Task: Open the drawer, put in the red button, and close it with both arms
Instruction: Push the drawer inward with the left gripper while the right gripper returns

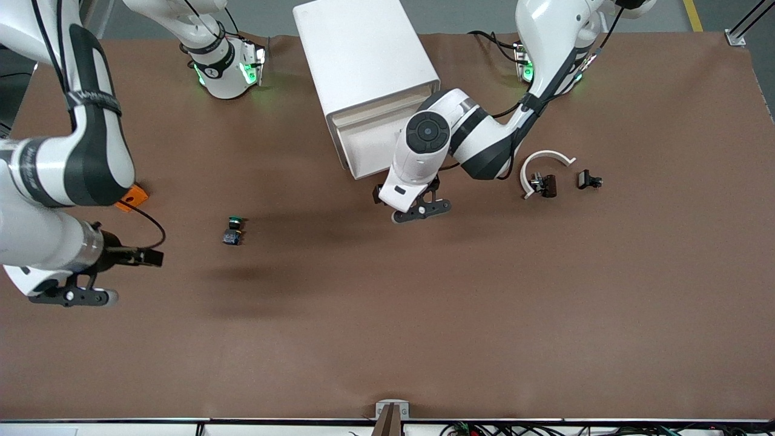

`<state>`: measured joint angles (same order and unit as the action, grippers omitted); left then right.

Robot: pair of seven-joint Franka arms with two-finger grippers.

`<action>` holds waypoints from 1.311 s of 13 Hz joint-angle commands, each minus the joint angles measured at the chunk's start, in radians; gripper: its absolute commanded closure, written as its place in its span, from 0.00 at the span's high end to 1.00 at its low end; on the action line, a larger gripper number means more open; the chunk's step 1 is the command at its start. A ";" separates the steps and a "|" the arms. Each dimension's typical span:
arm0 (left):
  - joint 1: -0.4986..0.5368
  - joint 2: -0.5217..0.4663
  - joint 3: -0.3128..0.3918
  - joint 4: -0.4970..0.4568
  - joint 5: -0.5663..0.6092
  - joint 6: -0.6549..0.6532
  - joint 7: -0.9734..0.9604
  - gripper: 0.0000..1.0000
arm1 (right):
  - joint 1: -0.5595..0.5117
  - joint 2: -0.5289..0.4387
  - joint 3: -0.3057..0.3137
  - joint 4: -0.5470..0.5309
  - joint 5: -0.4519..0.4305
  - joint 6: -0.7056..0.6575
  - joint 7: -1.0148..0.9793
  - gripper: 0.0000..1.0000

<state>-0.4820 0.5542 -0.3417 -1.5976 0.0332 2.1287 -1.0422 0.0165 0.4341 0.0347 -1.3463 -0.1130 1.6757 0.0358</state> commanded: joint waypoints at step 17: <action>-0.041 -0.019 -0.045 -0.068 0.001 0.017 -0.113 1.00 | -0.104 -0.199 0.007 0.010 0.156 -0.171 -0.089 1.00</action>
<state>-0.5232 0.5455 -0.3885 -1.6501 0.0332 2.1297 -1.1332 -0.0719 0.3043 0.0495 -1.3029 0.0256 1.5410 -0.0193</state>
